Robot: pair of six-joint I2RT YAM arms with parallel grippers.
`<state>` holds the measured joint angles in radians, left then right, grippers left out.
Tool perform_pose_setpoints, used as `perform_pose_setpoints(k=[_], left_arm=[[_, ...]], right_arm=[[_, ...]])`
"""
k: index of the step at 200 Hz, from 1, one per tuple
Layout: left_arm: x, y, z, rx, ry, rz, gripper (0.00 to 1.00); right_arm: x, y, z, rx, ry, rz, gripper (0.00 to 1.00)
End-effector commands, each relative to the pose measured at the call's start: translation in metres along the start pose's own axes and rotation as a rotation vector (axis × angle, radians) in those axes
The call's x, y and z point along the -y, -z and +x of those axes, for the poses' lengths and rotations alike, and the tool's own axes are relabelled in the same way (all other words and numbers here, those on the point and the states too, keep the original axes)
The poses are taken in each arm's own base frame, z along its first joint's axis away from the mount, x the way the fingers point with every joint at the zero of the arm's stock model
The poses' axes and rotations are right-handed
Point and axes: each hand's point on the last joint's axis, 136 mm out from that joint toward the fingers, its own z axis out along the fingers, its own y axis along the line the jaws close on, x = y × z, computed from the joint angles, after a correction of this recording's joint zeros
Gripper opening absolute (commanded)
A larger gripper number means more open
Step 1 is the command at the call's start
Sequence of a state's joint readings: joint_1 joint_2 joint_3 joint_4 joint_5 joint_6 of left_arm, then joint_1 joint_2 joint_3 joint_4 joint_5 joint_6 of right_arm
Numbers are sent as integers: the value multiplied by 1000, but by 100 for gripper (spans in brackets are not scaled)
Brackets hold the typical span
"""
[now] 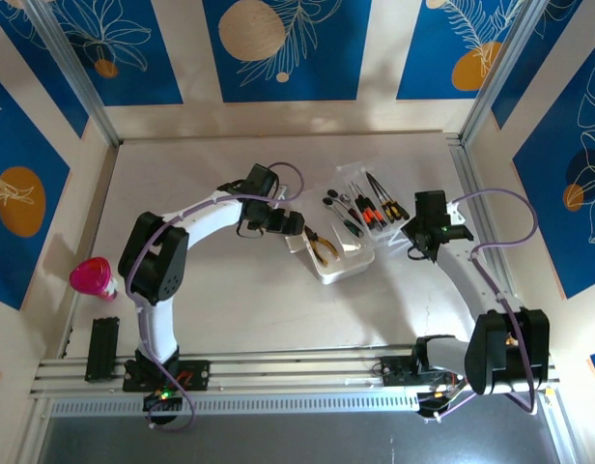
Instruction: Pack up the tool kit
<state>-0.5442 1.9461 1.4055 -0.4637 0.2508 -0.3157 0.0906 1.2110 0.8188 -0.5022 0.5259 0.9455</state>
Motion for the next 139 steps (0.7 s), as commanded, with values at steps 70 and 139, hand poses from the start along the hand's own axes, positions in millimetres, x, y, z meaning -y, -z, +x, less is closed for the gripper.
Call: perform_pose_setpoints(k=[70,139], left_arm=[[-2,-23,6,-38,5,-4,100],[-4,-26,7,-38,4,-5,100]], right_arm=[[-67,78,16,150,292,-116,0],[-87,116,67,227,503,-123,0]])
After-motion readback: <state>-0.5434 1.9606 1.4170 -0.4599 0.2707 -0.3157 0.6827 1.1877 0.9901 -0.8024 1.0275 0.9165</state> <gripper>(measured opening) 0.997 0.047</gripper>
